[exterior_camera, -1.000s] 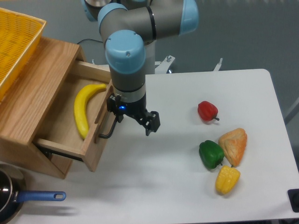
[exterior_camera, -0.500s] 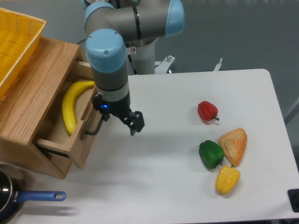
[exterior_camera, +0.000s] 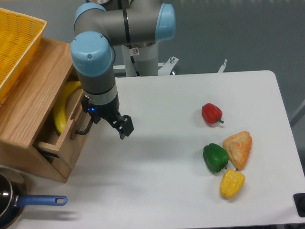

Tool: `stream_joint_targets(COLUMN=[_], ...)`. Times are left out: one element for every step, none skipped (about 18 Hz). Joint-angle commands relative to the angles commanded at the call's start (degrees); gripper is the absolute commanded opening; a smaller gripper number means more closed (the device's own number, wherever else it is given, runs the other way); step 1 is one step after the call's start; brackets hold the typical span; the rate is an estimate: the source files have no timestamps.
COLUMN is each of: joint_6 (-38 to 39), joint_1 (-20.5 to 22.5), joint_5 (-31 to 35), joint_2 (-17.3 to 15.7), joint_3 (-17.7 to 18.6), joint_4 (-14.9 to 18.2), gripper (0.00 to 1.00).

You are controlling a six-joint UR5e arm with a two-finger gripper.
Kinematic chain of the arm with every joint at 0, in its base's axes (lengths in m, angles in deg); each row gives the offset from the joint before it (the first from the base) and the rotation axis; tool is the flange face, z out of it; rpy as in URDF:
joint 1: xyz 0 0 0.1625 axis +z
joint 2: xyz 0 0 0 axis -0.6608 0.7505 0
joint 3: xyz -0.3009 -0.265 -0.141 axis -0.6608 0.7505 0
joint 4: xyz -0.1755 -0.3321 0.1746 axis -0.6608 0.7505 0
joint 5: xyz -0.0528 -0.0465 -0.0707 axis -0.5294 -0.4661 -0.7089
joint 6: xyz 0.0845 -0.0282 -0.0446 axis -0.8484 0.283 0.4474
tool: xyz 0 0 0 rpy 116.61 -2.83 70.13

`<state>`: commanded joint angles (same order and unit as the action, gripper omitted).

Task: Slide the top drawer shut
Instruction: 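Push the drawer with the gripper into the wooden cabinet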

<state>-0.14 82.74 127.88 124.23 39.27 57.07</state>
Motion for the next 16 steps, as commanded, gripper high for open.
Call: stream_joint_targets(joint_6=[0.00, 0.00, 0.00, 0.09, 0.17, 0.61, 0.96, 0.97, 1.05, 0.97, 0.97, 0.97, 0.97, 0.97, 0.97, 0.97], joint_1=[-0.09, -0.18, -0.44, -1.14, -1.49, -1.58, -1.85, -1.85, -1.85, -1.94, -1.94, -1.94, -1.94, -1.94, -2.02, -2.02], joint_5=[0.00, -0.09, -0.35, -0.26, -0.18, -0.26, -0.35, -0.35, -0.44, -0.44, -0.53, -0.53, -0.53, -0.53, -0.53, -0.61], joint_2=[0.00, 0.00, -0.09, -0.09, -0.17, -0.26, -0.35, -0.44, -0.44, -0.44, -0.44, -0.44, -0.44, -0.44, -0.44, -0.53], joint_3=[0.09, 0.09, 0.18, 0.18, 0.18, 0.18, 0.18, 0.18, 0.18, 0.18, 0.18, 0.18, 0.27, 0.27, 0.27, 0.18], joint_4=[0.00, 0.00, 0.00, 0.00, 0.00, 0.00, 0.00, 0.00, 0.00, 0.00, 0.00, 0.00, 0.00, 0.00, 0.00, 0.00], gripper=[1.00, 1.00, 1.00, 1.00, 1.00, 1.00, 1.00, 1.00, 1.00, 1.00, 1.00, 1.00, 1.00, 1.00, 1.00, 1.00])
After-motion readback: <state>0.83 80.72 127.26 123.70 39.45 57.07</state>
